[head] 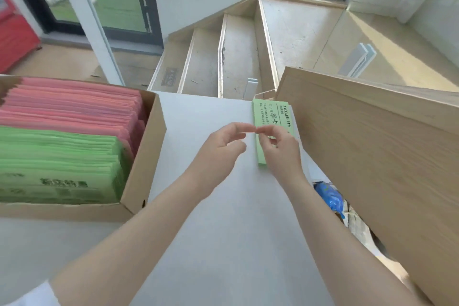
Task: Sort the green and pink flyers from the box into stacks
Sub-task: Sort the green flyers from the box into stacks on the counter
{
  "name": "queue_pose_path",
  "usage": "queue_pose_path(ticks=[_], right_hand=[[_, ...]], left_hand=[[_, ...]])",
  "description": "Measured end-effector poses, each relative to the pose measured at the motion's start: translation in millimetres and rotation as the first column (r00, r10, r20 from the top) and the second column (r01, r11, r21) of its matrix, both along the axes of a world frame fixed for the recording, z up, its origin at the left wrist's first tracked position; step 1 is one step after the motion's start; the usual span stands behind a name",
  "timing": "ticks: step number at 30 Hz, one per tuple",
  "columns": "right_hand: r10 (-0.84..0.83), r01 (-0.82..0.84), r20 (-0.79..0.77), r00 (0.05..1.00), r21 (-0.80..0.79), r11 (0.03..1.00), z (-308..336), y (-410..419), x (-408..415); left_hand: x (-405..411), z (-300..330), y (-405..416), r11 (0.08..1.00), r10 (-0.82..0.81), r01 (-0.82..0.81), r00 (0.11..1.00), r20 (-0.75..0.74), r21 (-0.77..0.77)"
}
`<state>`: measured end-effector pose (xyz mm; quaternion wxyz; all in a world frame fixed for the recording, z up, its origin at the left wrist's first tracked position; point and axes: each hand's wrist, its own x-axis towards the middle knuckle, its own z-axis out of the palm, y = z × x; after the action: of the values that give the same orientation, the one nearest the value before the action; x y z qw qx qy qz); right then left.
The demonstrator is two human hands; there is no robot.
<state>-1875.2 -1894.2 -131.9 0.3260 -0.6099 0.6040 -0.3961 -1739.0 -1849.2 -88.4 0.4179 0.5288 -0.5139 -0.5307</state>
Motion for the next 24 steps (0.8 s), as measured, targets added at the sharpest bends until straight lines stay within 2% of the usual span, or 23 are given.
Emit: queue_pose_path(ticks=[3,6,9,11,14,16,19,21,24], right_hand=[[0.167,-0.164,0.043,0.985,-0.073,0.984,26.3,17.3,47.7],[0.312,-0.307,0.018,0.95,-0.138,0.942,43.7,34.1,91.0],[0.448,-0.454,-0.076,0.891,-0.181,0.873,55.2,50.1,126.6],[0.496,-0.52,-0.159,0.854,-0.214,0.827,58.0,58.9,147.9],[0.486,-0.561,-0.309,0.818,-0.235,0.794,52.4,72.8,182.0],[0.446,-0.55,-0.377,0.812,-0.238,0.8,46.3,81.7,205.0],[0.379,-0.536,-0.488,0.786,-0.234,0.812,37.2,92.2,237.5],[0.349,-0.514,-0.545,0.762,-0.182,0.838,33.3,98.8,255.0],[0.332,-0.478,-0.573,0.749,-0.121,0.87,32.9,107.0,274.6]], left_hand=[[42.0,18.1,28.7,0.986,0.088,-0.073,0.991,0.097,-0.149],[88.8,31.2,57.1,0.953,0.173,-0.14,0.979,0.103,-0.27],[147.7,38.3,75.9,0.88,0.316,-0.248,0.942,0.11,-0.405],[193.6,35.6,76.5,0.836,0.413,-0.274,0.885,0.216,-0.476],[260.2,25.8,72.7,0.837,0.388,-0.113,0.813,0.435,-0.535],[299.8,16.8,70.7,0.84,0.28,0.098,0.764,0.581,-0.534],[349.0,0.8,68.2,0.784,0.09,0.432,0.631,0.77,-0.445],[371.0,-6.9,67.0,0.758,0.046,0.525,0.548,0.835,-0.386],[394.2,-12.6,61.5,0.704,0.038,0.611,0.476,0.879,-0.361]])
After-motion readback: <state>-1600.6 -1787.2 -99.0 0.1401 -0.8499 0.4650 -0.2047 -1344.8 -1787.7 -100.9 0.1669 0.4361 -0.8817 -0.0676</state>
